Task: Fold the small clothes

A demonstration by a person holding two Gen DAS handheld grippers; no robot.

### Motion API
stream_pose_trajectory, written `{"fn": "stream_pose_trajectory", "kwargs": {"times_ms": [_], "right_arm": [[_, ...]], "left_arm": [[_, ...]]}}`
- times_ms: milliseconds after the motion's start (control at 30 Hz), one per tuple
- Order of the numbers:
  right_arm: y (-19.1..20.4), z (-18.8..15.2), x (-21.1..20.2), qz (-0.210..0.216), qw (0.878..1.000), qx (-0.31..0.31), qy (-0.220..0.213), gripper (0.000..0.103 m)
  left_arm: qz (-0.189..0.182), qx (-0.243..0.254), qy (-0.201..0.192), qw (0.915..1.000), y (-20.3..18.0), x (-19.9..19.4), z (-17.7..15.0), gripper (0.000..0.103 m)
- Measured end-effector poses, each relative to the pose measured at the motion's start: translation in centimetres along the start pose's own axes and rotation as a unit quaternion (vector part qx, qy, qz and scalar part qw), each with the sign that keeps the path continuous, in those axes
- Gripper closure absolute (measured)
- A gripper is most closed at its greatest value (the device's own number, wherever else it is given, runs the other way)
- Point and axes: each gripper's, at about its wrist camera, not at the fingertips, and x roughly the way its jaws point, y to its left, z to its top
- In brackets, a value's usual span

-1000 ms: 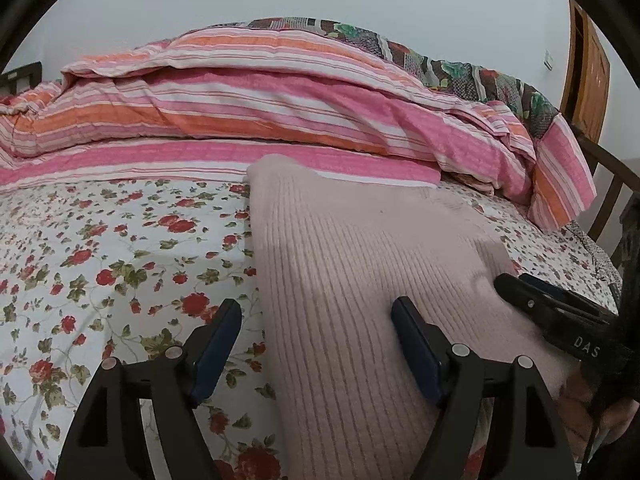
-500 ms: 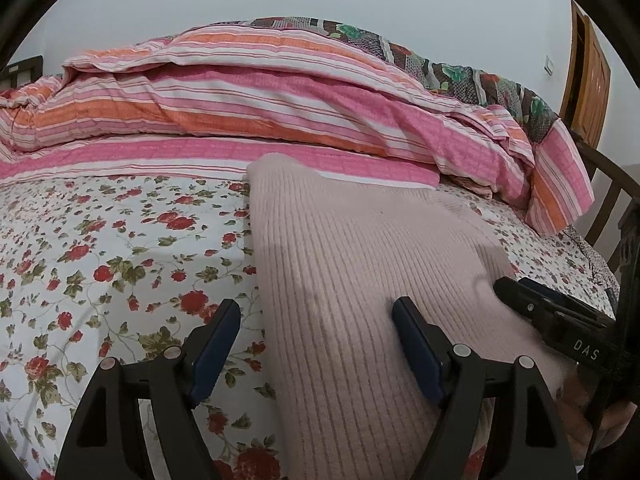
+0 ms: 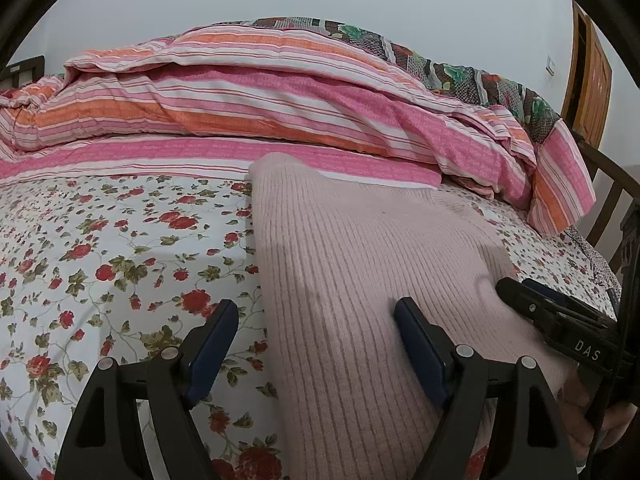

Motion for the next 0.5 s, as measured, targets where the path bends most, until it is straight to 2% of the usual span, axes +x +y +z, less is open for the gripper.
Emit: {"fn": "stream_pose_trajectory", "kwargs": {"times_ms": [267,500], "right_arm": [[-0.3,0.5,-0.4,0.014,1.000,0.009,0.002,0.031],[-2.0,1.5,-2.4,0.019,0.998,0.044,-0.034,0.032]], "left_arm": [[-0.002,-0.002,0.000,1.0000,0.1,0.0,0.0,0.023],[-0.003,-0.008,-0.001,1.0000,0.1,-0.1,0.1,0.023]]}}
